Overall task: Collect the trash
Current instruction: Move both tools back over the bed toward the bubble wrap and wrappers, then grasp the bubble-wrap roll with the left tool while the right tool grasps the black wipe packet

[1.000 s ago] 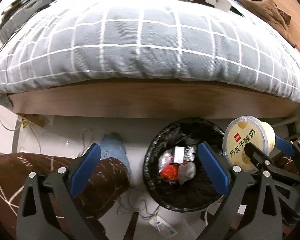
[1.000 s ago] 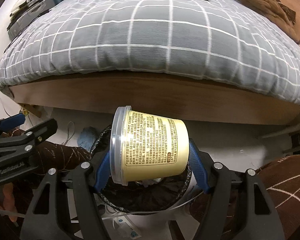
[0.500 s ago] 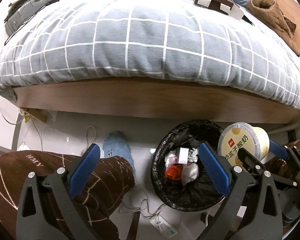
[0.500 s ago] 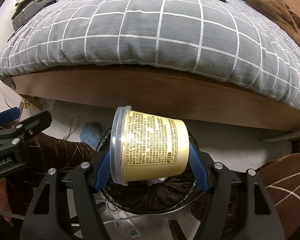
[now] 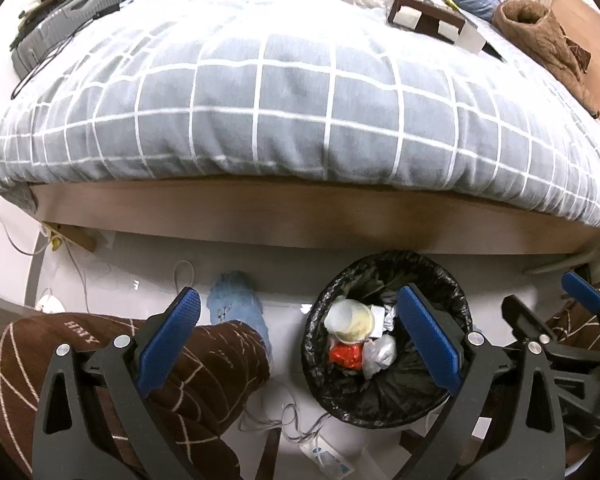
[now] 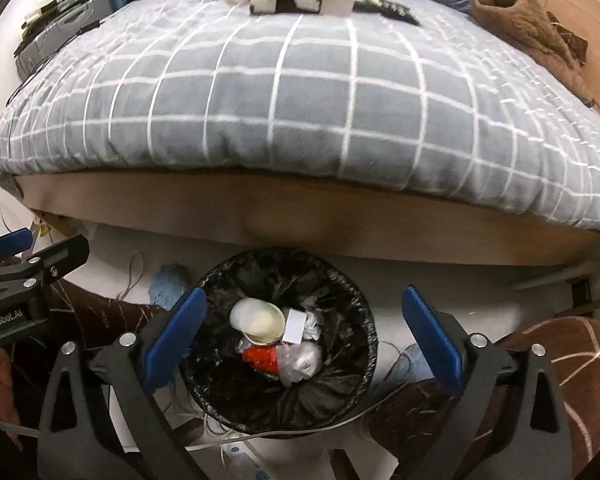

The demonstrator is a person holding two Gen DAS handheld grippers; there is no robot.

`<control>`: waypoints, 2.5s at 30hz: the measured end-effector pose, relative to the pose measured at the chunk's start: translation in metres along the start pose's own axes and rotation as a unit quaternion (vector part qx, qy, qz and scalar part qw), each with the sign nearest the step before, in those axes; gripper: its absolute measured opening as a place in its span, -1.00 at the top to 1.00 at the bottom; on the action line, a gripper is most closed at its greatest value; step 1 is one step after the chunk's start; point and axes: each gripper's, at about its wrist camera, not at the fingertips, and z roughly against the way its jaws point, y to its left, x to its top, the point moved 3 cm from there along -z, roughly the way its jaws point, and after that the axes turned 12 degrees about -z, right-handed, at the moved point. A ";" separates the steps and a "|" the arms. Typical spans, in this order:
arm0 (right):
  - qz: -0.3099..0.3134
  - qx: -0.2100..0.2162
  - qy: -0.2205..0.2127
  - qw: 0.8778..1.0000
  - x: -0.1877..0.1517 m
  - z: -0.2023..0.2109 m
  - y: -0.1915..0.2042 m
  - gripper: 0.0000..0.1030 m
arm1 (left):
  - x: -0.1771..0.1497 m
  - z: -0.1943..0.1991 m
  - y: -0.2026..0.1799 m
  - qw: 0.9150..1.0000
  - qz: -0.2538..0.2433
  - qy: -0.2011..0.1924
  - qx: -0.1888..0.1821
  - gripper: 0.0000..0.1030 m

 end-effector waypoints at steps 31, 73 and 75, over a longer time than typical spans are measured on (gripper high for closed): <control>-0.027 0.007 -0.104 0.994 0.111 0.065 -0.025 -0.85 | 0.091 0.043 -0.002 0.998 -0.016 -0.057 0.009 -0.89; -0.034 0.004 -0.097 0.995 0.335 -0.085 -0.067 -0.79 | 0.370 -0.081 0.030 0.997 0.036 -0.069 0.013 -0.89; -0.038 0.007 -0.094 0.995 0.336 -0.092 -0.068 -0.75 | 0.376 -0.087 0.027 0.997 0.036 -0.067 0.012 -0.89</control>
